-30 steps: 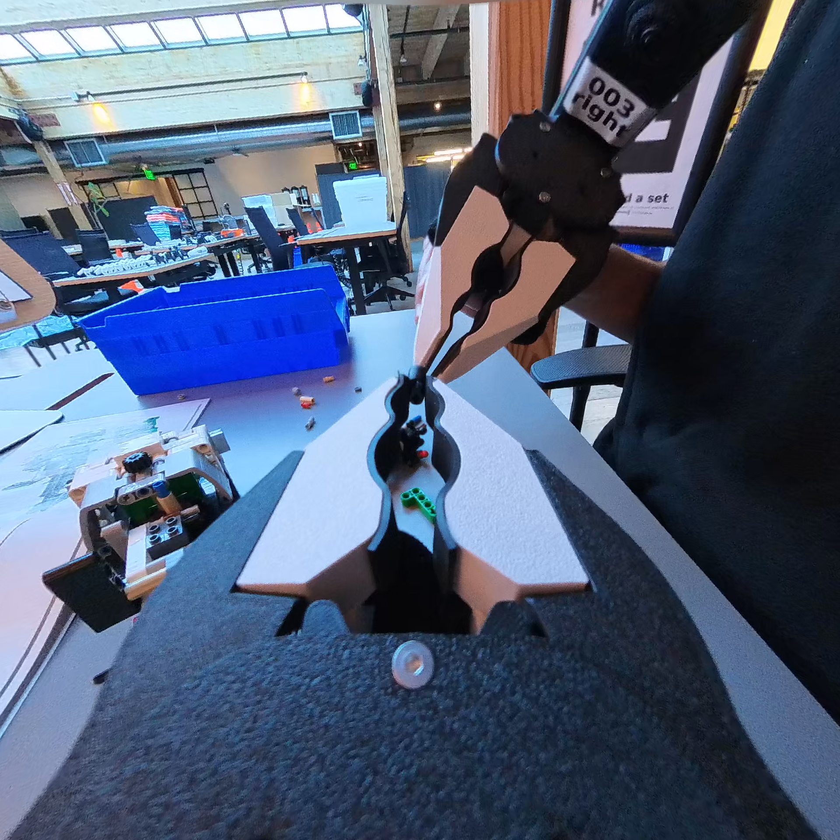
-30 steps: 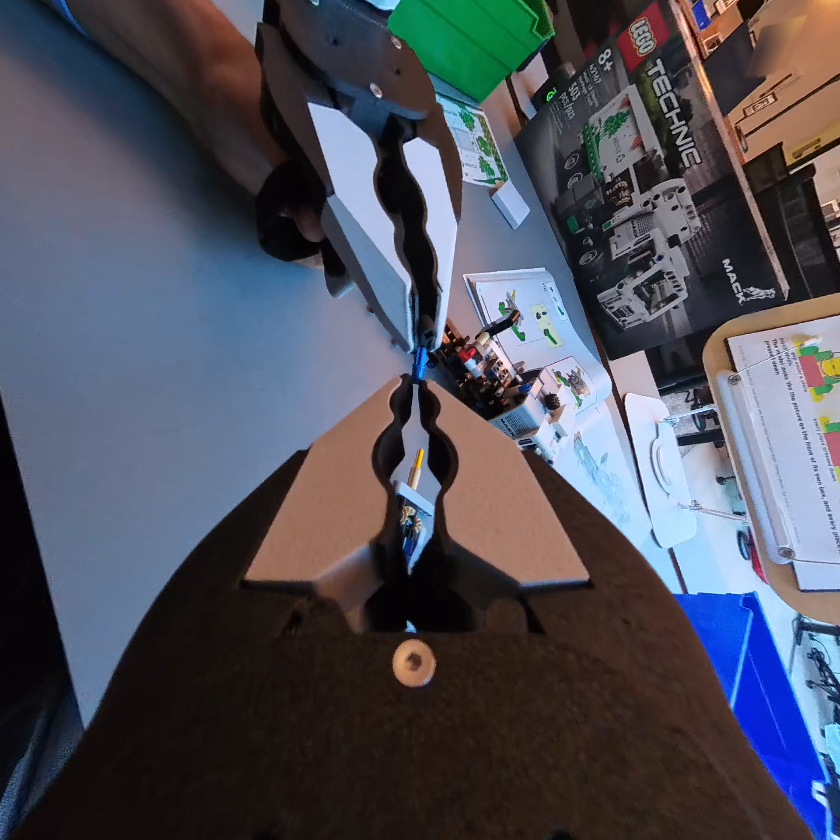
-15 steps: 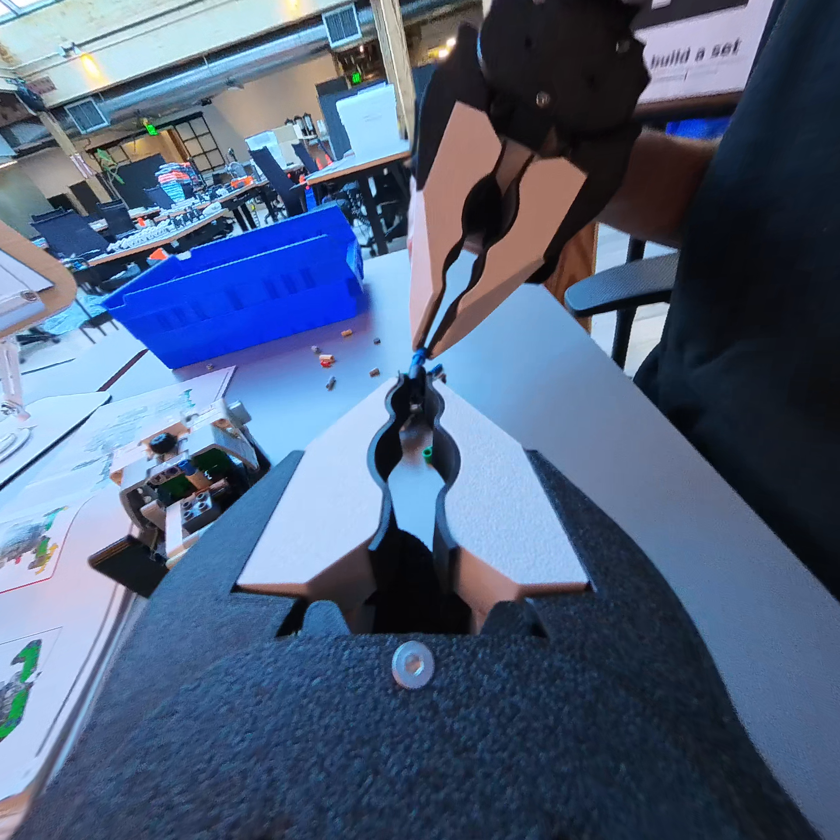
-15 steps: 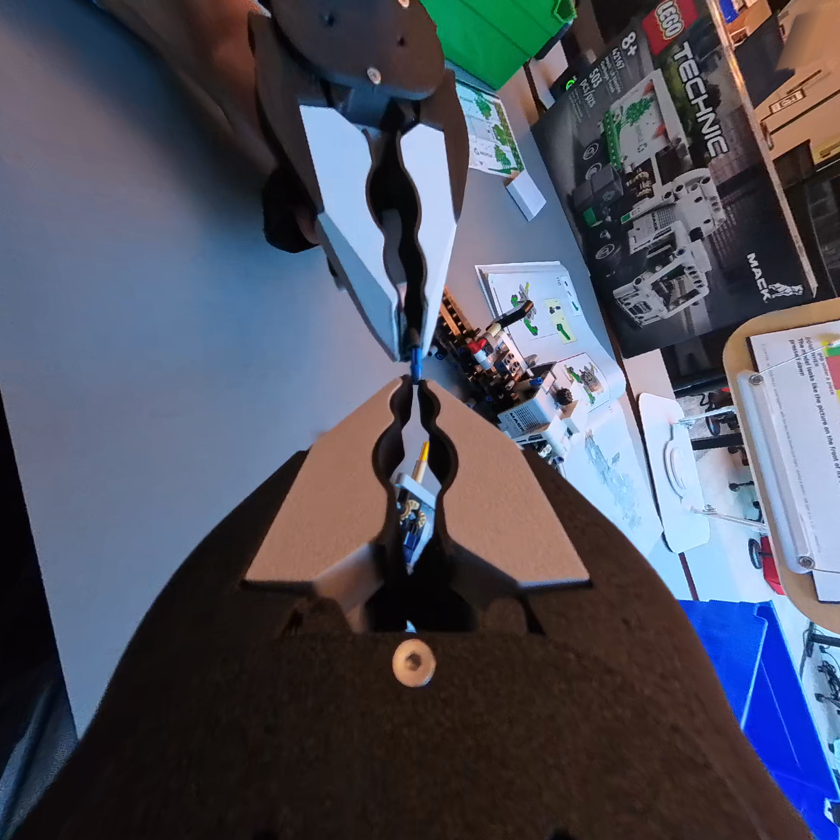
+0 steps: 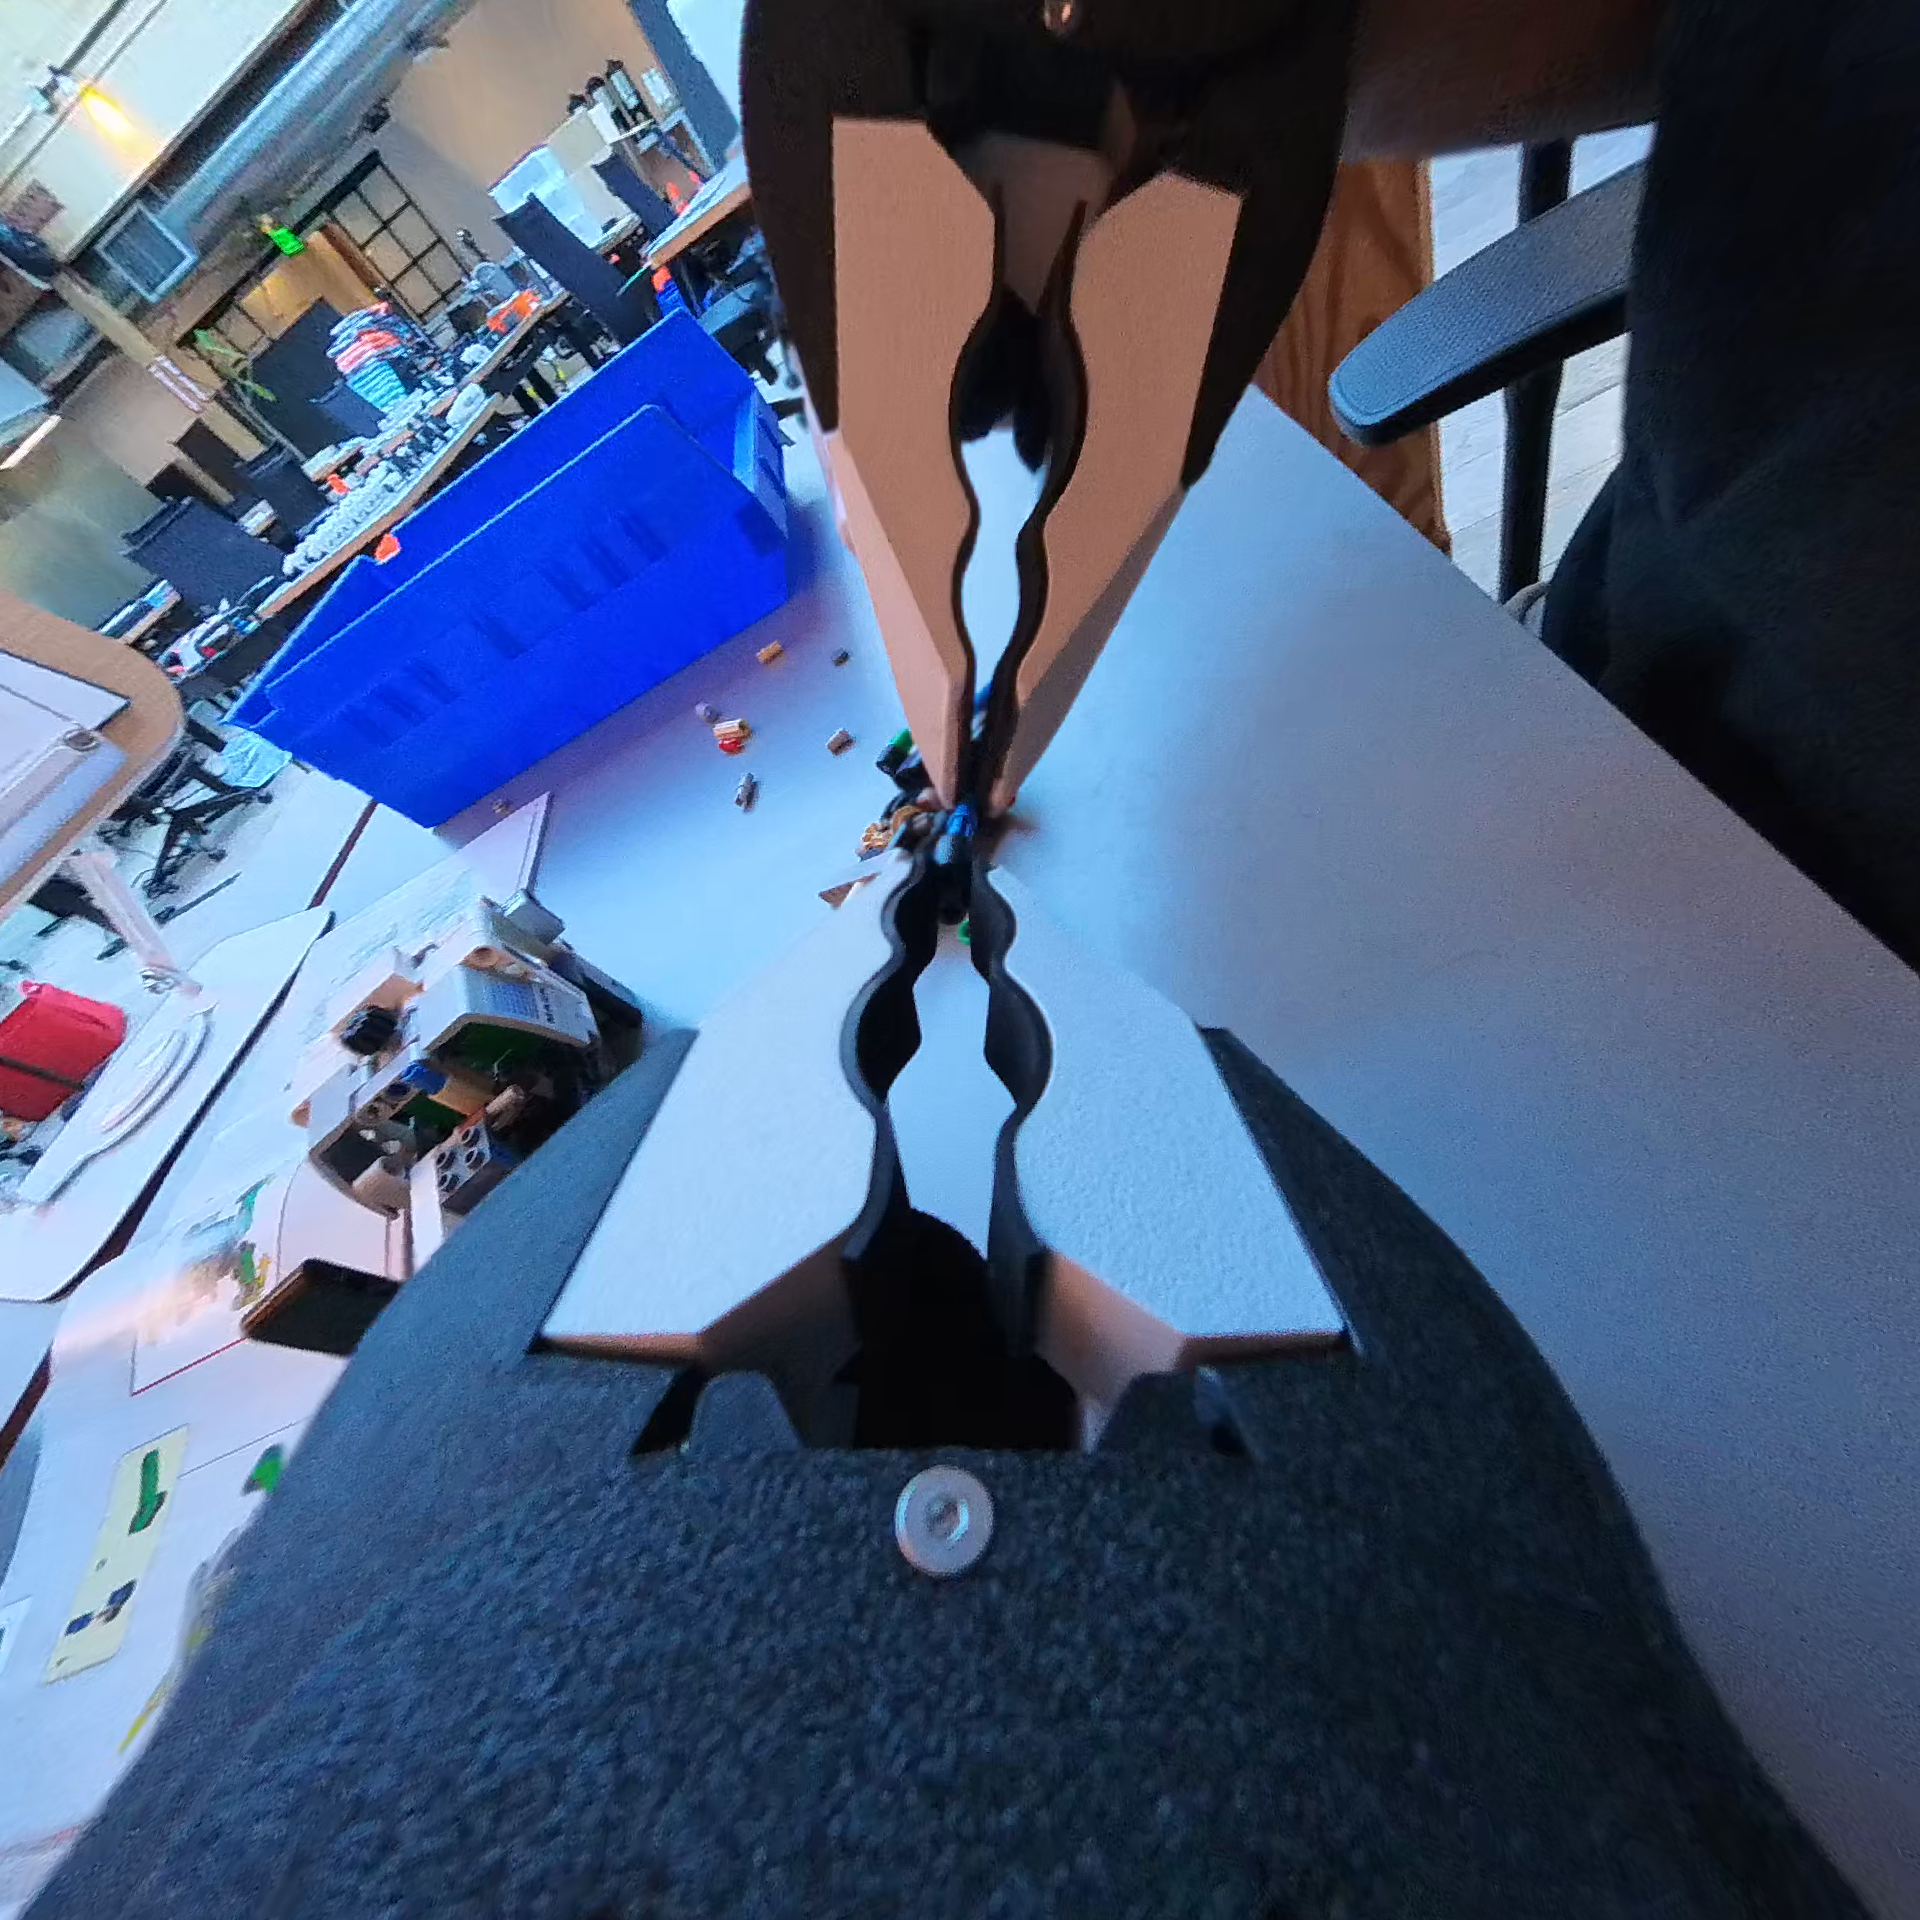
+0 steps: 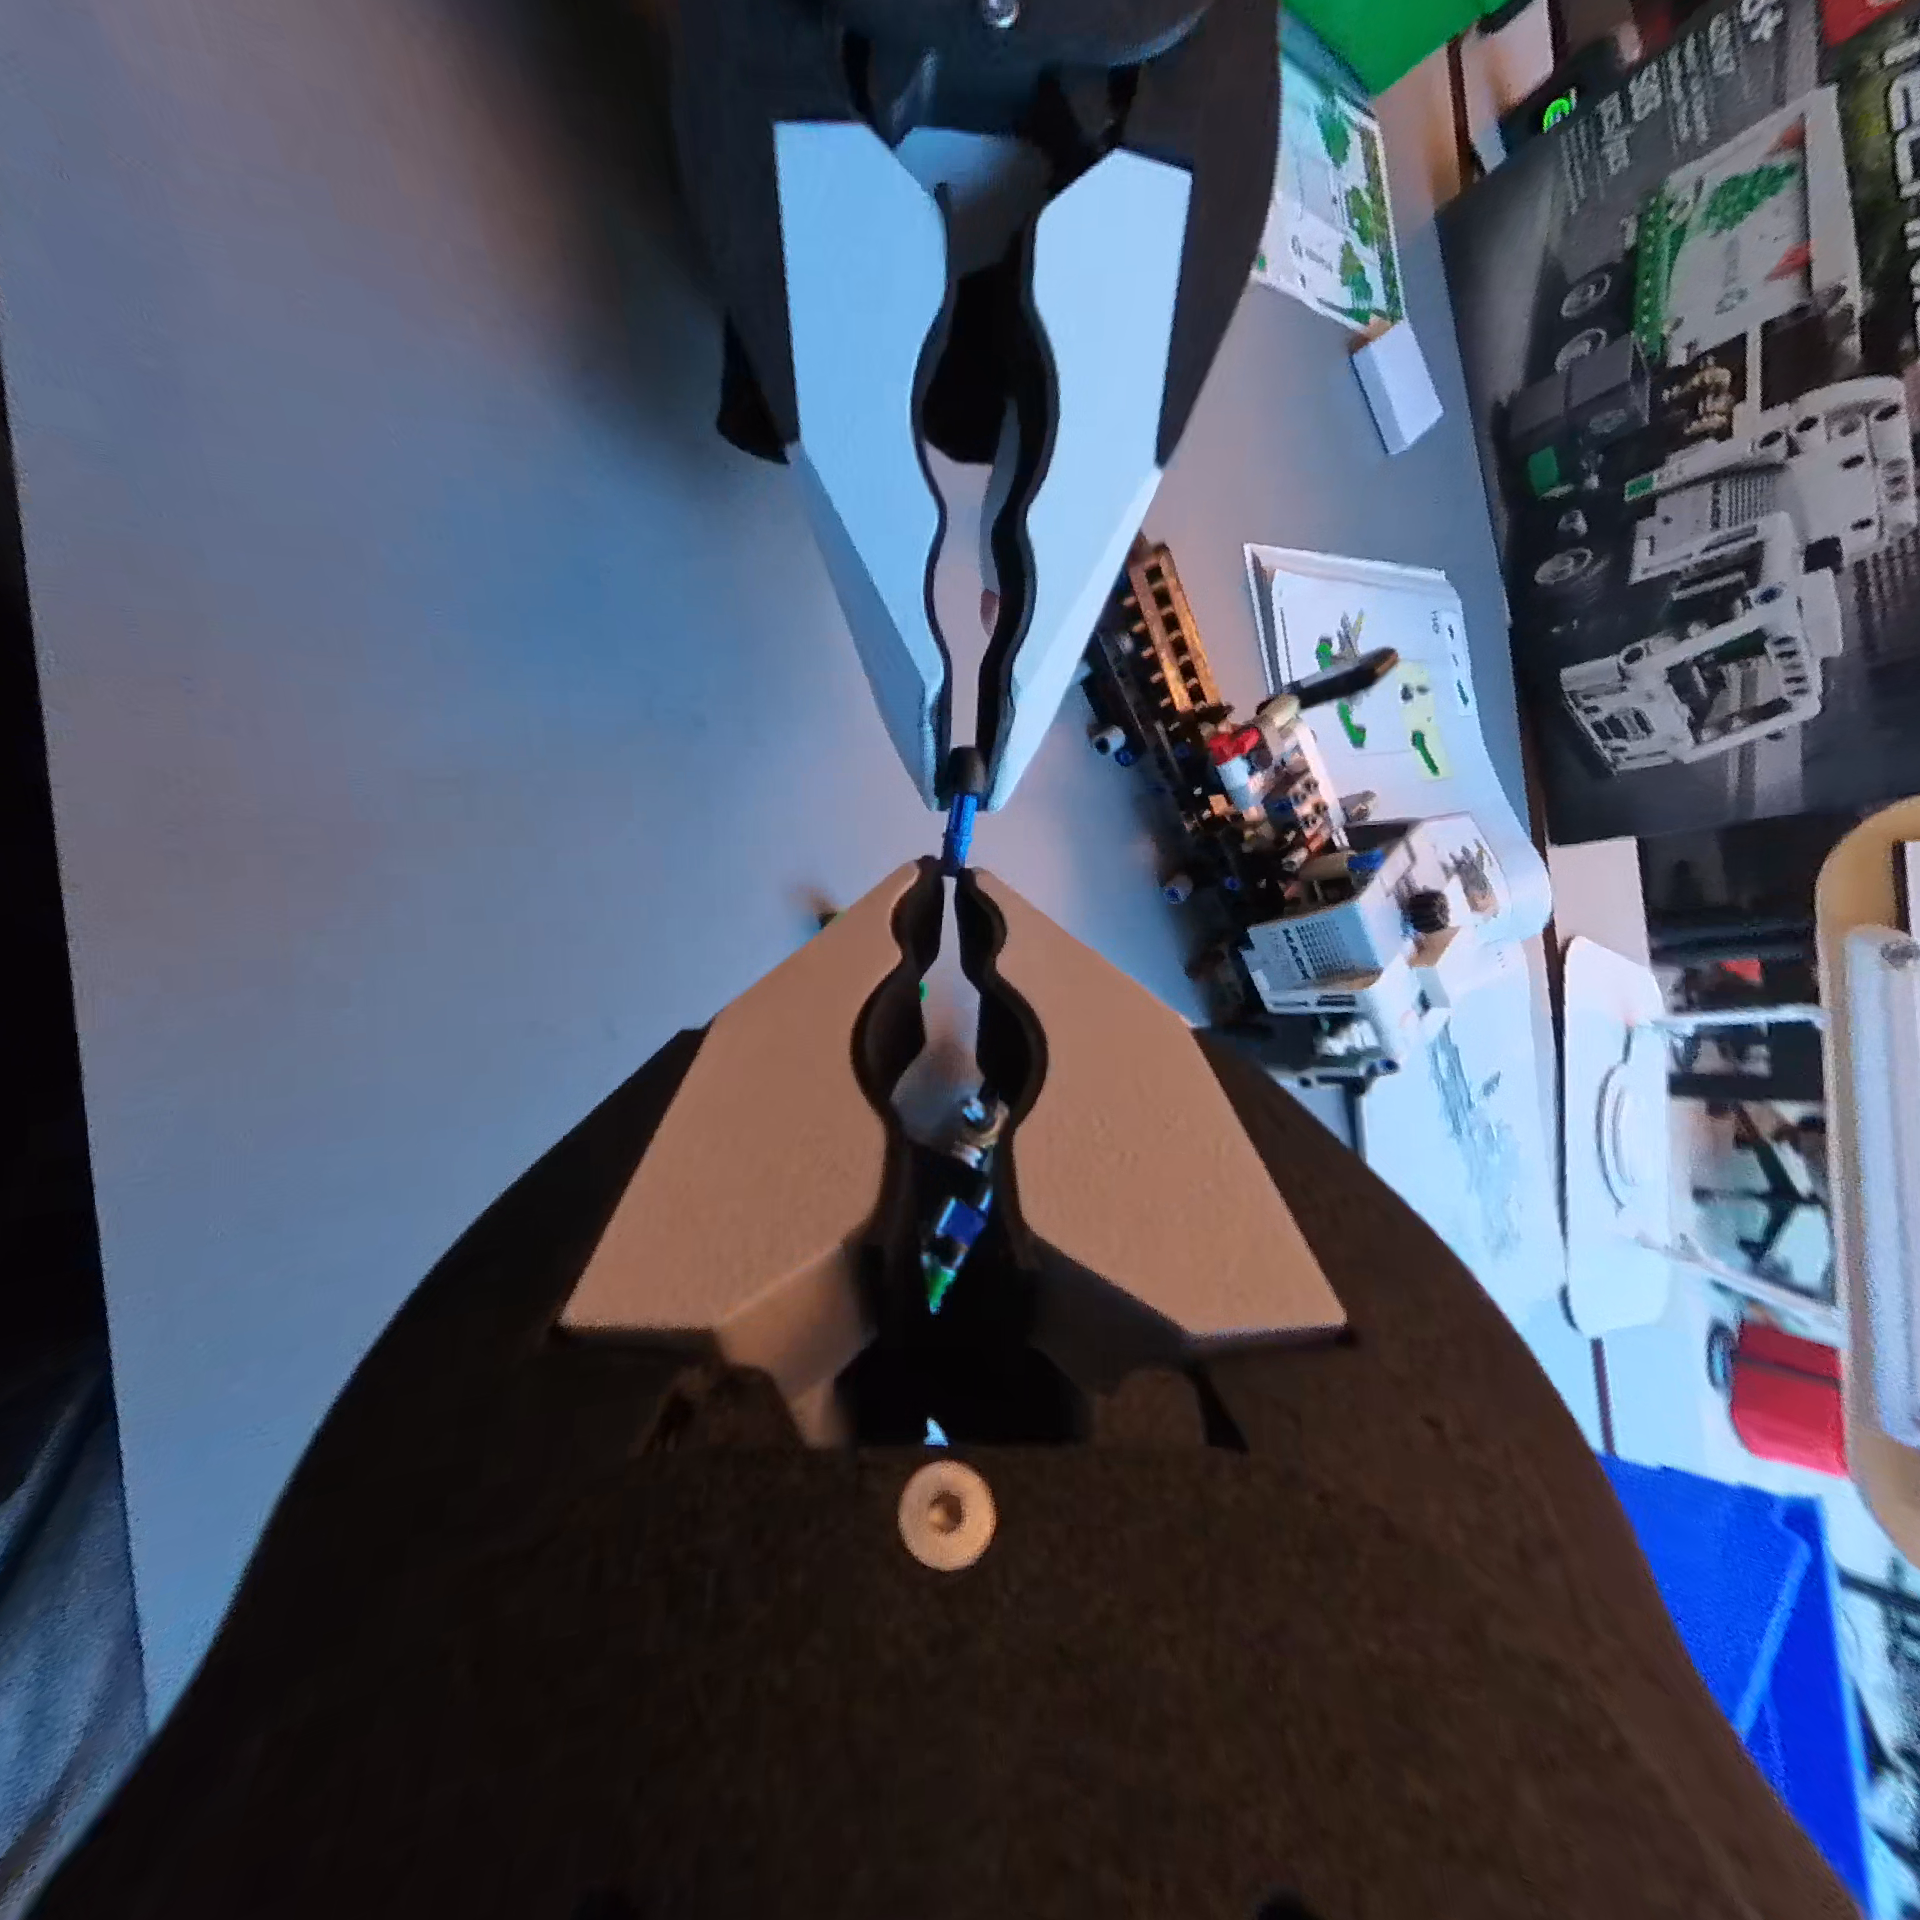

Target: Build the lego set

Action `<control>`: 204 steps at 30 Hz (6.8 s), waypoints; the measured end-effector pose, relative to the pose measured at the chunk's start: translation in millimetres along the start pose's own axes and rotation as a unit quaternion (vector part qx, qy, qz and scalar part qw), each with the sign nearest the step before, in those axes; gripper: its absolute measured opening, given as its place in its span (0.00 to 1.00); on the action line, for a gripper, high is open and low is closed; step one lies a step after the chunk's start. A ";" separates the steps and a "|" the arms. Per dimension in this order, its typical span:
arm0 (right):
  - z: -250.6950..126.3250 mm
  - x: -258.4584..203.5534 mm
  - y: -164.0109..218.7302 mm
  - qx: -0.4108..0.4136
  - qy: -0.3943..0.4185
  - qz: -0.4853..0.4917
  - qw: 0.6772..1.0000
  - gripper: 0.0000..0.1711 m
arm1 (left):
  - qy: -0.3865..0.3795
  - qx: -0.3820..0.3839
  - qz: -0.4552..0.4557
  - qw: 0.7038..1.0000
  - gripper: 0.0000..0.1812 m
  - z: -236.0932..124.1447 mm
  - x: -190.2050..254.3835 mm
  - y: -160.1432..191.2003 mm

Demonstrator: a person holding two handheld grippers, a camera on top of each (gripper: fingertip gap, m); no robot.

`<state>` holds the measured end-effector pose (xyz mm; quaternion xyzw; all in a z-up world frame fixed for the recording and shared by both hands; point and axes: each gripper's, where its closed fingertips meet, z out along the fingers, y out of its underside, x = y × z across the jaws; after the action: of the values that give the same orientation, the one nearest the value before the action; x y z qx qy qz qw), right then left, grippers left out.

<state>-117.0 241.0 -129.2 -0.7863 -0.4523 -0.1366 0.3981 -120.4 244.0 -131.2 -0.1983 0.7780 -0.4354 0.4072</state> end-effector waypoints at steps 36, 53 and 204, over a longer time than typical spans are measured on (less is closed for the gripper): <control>0.4 -74.5 36.4 -0.016 -0.227 0.188 0.956 0.02 | 0.006 -0.069 -0.028 0.997 0.02 5.9 0.8 19.4; -6.5 -77.0 21.8 0.048 -0.187 0.223 0.956 0.06 | 0.005 -0.081 -0.005 0.997 0.02 7.5 5.0 22.3; -6.9 28.3 3.4 0.220 0.058 0.432 0.873 0.02 | -0.292 -0.164 0.254 0.908 0.01 7.3 -33.8 -4.8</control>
<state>-97.5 252.0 -110.1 -0.7861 -0.0620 0.1063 0.6057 -94.8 260.1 -113.7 -0.1761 0.7090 -0.1067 0.6745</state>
